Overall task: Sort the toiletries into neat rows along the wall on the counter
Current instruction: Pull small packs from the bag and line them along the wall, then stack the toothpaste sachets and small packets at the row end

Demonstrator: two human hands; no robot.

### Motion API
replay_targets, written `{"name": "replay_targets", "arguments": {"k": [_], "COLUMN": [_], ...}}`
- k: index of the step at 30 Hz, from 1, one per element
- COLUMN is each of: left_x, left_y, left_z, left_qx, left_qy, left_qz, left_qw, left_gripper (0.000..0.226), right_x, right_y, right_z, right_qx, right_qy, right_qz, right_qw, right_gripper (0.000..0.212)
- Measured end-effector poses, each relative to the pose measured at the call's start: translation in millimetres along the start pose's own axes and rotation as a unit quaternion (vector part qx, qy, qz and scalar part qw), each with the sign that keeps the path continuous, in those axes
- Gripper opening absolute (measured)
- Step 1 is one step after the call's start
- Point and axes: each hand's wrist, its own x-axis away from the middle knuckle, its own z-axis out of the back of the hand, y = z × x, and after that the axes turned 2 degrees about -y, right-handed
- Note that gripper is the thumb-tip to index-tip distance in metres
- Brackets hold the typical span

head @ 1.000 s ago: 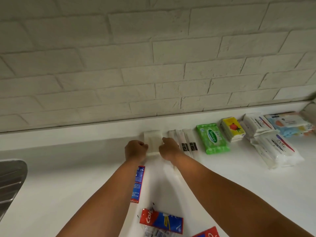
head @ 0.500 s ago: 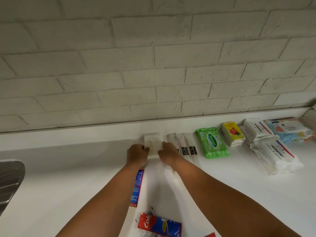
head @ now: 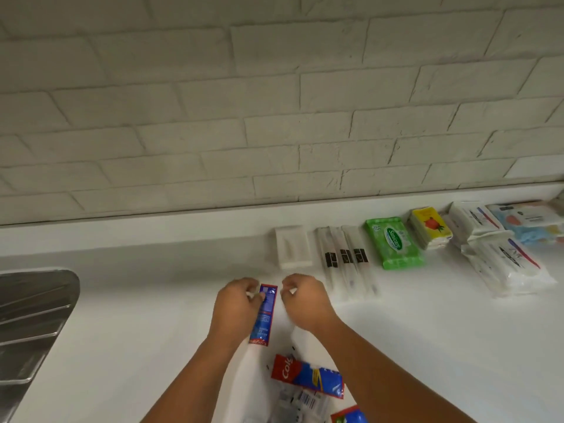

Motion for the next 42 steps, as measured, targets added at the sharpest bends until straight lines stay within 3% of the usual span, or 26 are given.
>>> {"name": "replay_targets", "arguments": {"k": [2,5,7,13,18,24,28,31,34,36,38,42], "left_x": [13.0,26.3,29.2,25.9,28.5,33.4,19.7,-4.4,-25.5,-31.5,-33.6,-35.5], "left_y": [-13.4,-24.7,-27.5,-32.5,-43.2,-61.5,-69.1,-66.7,-59.0,-53.7,-49.2,-47.4], "left_z": [-4.1,-9.6,-12.1,-12.9,-6.7,7.0,32.2,61.8,92.1,104.7,111.8,114.2], "left_qx": [-0.029,-0.048,-0.038,0.007,0.077,0.100,0.153,0.165,0.081,-0.003,-0.058,-0.069], "left_qy": [-0.022,-0.051,-0.051,-0.068,-0.083,-0.080,-0.011,0.031,-0.074,-0.143,-0.183,-0.250], "left_qz": [0.021,0.030,0.024,0.013,-0.033,-0.164,-0.156,-0.176,-0.214,-0.244,-0.250,-0.247], "left_qw": [0.999,0.997,0.998,0.998,0.993,0.978,0.976,0.970,0.971,0.959,0.949,0.934], "left_gripper": [0.023,0.020,0.017,0.011,0.007,0.025,0.021,0.029,0.033,0.026,0.014,0.010], "right_x": [9.7,21.3,27.2,36.8,44.4,38.4,34.3,34.7,35.3,32.2,27.3,18.2], "right_y": [2.4,2.1,-0.1,-5.3,-19.6,-31.6,-43.3,-51.7,-60.6,-67.5,-73.9,-81.5], "right_z": [-14.1,-28.2,-36.8,-55.0,-63.8,-69.1,-71.2,-69.6,-62.1,-55.5,-46.6,-23.5], "right_qx": [0.002,-0.017,-0.044,-0.134,-0.279,-0.361,-0.335,-0.292,-0.113,-0.031,0.005,0.056], "right_qy": [-0.018,-0.034,-0.048,-0.006,0.012,0.050,0.064,0.027,-0.021,-0.050,-0.054,-0.084], "right_qz": [-0.018,-0.045,-0.068,-0.098,-0.133,-0.147,-0.128,-0.097,-0.016,0.029,0.050,0.084], "right_qw": [1.000,0.998,0.996,0.986,0.951,0.920,0.931,0.951,0.993,0.998,0.997,0.991], "right_gripper": [0.012,0.025,0.017,0.022,0.026,0.016,0.019,0.021,0.020,0.021,0.020,0.017]}}
